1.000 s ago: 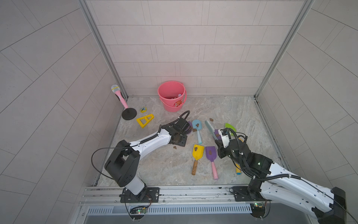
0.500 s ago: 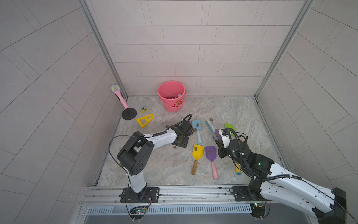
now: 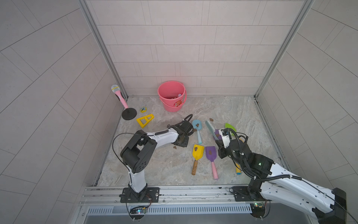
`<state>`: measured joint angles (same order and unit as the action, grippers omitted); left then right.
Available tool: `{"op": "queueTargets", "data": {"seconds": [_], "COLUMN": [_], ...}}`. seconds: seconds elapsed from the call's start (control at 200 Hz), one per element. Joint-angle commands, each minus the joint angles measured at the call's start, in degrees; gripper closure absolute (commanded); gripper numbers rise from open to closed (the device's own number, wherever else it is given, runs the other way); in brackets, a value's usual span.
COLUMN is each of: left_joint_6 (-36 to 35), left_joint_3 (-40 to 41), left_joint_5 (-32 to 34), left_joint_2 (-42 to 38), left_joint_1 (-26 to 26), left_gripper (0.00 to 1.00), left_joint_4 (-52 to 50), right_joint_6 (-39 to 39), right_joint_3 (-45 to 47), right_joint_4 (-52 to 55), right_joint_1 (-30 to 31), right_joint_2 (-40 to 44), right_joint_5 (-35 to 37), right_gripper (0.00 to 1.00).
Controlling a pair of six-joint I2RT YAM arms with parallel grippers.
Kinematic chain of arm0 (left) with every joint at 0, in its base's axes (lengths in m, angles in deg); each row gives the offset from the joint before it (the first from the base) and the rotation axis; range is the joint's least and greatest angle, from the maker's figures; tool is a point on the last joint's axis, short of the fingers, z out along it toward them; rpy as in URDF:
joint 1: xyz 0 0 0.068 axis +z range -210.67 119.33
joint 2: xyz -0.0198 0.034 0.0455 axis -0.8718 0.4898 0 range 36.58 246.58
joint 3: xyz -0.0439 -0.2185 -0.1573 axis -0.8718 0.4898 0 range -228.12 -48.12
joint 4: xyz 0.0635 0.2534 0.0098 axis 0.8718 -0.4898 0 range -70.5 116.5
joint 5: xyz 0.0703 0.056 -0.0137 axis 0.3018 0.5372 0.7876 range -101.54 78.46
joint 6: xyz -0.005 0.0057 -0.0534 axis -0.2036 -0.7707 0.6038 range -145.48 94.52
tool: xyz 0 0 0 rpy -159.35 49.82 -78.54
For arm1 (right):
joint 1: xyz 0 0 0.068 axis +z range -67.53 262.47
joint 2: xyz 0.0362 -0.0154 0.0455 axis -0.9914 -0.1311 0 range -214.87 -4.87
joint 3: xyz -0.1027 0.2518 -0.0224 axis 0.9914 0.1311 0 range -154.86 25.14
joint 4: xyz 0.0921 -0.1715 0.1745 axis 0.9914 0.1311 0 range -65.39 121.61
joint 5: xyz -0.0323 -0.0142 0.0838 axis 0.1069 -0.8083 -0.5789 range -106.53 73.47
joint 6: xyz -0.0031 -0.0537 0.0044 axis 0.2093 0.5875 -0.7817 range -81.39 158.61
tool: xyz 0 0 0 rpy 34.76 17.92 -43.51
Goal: Brush the soil off the hand trowel and place it into the bucket
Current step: Pick up the hand trowel from the center of the board, then brush off the soil from the hand trowel.
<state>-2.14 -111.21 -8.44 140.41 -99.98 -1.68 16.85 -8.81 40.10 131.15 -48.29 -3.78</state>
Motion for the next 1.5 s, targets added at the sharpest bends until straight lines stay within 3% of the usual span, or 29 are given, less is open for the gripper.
{"op": "queueTargets", "data": {"seconds": [0.0,0.185,0.25,0.375,0.54,0.62,0.861,1.211,1.491], "left_joint_6": [0.0,0.9,0.8,1.3,4.2,5.5,8.1,8.3,8.0], "left_joint_3": [-0.2,2.8,3.6,5.0,7.3,7.7,9.3,8.5,8.5], "left_joint_5": [2.2,1.4,0.3,-1.3,-1.0,0.9,2.3,4.2,4.4], "left_joint_2": [-1.9,-8.8,-11.7,-16.8,-22.8,-24.8,-28.8,-28.5,-28.3], "left_joint_1": [-0.2,-0.2,-0.6,-2.3,-7.2,-10.7,-16.8,-18.2,-18.4], "left_gripper": [0.81,1.0,1.0,1.0,1.0,1.0,1.0,1.0,1.0], "left_joint_4": [-2.4,-4.4,-6.2,-11.6,-18.0,-21.0,-22.3,-22.2,-21.9], "right_joint_6": [-1.6,-3.1,-3.8,-7.1,-13.2,-15.8,-17.9,-19.3,-15.5], "right_joint_3": [-1.0,-0.9,-1.1,-1.6,-3.7,-3.2,-3.9,-3.0,-4.7], "right_joint_4": [0.6,0.4,0.0,-0.2,-3.5,-7.0,-8.1,-11.2,-6.8], "right_joint_1": [-0.2,-0.3,-0.9,-6.0,-18.5,-21.6,-21.8,-19.4,-17.6], "right_joint_2": [1.6,2.5,2.3,0.7,-3.9,-6.6,-15.5,-23.9,-28.5], "right_joint_5": [1.2,-0.1,-3.4,-16.7,-43.9,-54.7,-67.9,-73.3,-66.9], "right_gripper": [1.0,1.0,1.0,1.0,1.0,1.0,1.0,1.0,1.0]}}
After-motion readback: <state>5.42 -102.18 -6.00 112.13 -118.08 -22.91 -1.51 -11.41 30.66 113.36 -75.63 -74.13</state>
